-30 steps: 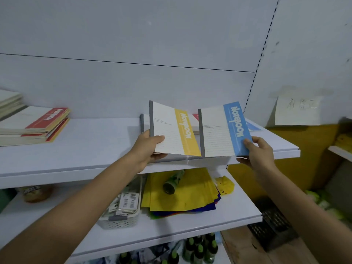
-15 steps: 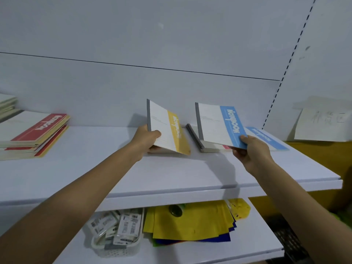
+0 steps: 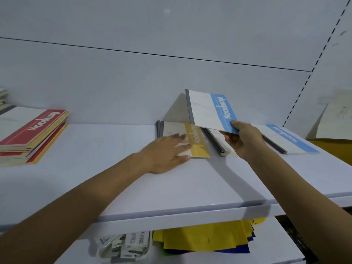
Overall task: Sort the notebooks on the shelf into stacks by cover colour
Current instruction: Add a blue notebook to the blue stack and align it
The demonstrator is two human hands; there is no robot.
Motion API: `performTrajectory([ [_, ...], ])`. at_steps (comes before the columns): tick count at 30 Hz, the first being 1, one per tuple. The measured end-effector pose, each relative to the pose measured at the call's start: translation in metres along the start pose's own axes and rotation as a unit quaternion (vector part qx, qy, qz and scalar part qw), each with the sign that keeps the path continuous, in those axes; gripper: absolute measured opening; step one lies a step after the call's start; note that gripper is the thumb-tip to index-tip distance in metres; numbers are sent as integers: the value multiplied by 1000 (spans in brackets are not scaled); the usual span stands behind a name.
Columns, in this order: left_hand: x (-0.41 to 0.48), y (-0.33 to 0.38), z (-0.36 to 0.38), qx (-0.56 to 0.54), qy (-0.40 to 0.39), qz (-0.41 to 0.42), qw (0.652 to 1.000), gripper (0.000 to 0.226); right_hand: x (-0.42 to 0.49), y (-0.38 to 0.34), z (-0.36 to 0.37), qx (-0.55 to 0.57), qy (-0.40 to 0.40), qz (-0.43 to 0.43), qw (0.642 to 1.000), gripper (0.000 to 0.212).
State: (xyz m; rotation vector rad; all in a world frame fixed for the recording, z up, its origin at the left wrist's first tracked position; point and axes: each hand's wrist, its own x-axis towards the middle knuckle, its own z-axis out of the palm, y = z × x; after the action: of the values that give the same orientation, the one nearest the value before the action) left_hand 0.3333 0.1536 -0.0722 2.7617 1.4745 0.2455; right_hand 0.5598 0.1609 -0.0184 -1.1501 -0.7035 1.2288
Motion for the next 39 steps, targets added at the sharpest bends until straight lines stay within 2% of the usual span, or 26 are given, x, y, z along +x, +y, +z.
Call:
performTrajectory([
  [2, 4, -3, 3, 49, -25, -4, 998, 54, 3, 1, 4, -1, -11, 0, 1000, 9],
  [9, 9, -6, 6, 102, 20, -37, 994, 54, 14, 6, 10, -11, -22, 4, 1000, 15],
  [22, 15, -13, 6, 111, 13, -12, 994, 57, 23, 11, -1, -4, -13, 8, 1000, 26],
  [27, 14, -10, -2, 137, 10, 1, 990, 57, 21, 7, -15, -6, -21, 6, 1000, 19],
  [30, 16, 6, -11, 64, 67, -23, 995, 60, 22, 1, -31, -6, -21, 4, 1000, 10],
  [34, 44, 54, -26, -150, 188, -45, 970, 82, 25, -12, -61, 9, -19, 11, 1000, 8],
  [37, 78, 100, -27, -253, 194, -45, 947, 91, 31, -26, -95, 2, -2, -2, 1000, 2],
  [39, 101, 131, -22, -276, 192, -47, 941, 92, 36, -36, -123, -3, 12, -7, 1000, 2],
])
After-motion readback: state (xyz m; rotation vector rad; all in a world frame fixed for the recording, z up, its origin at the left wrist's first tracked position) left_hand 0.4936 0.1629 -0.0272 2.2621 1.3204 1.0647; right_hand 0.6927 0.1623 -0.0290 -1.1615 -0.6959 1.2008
